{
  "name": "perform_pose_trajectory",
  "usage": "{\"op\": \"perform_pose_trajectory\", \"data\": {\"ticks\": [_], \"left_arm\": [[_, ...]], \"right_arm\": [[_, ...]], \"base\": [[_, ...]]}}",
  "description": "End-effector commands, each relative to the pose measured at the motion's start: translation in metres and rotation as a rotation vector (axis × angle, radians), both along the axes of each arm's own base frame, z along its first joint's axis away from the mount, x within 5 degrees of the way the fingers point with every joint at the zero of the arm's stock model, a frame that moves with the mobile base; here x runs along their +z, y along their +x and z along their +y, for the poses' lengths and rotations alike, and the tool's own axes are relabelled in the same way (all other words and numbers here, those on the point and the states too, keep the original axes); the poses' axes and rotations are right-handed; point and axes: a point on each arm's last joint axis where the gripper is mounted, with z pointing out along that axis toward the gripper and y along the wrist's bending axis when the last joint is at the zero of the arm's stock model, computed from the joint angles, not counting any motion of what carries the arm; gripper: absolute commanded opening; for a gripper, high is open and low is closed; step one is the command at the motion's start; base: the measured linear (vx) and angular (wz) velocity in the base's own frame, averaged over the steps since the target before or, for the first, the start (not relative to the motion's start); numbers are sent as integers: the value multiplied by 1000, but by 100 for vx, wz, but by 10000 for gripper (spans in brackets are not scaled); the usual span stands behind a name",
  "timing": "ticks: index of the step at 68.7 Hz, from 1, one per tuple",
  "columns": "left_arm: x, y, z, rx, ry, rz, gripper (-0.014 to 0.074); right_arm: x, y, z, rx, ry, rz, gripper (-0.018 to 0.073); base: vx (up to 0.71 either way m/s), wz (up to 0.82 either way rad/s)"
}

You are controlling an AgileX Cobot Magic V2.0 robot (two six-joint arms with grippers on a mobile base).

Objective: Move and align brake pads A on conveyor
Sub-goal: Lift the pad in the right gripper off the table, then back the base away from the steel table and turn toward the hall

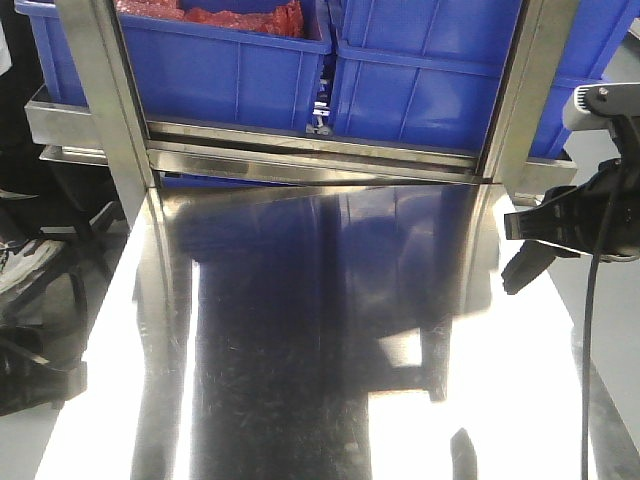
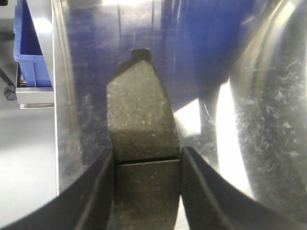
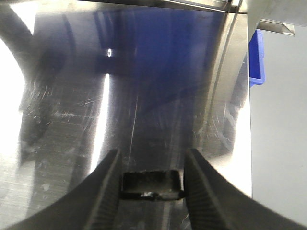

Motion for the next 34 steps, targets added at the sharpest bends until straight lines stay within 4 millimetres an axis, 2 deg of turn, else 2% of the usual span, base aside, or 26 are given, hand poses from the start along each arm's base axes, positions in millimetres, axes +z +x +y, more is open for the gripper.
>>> {"op": "perform_pose_trajectory", "data": {"ticks": [1,34], "left_arm": [[17,4,-2,-10,-39,-110,2],[17,4,-2,-10,-39,-110,2]], "right_arm": [[22,0,0,7,18,-133,4],[22,-1,0,7,17,-130,4]], "base": [[0,0],[0,0]]}}
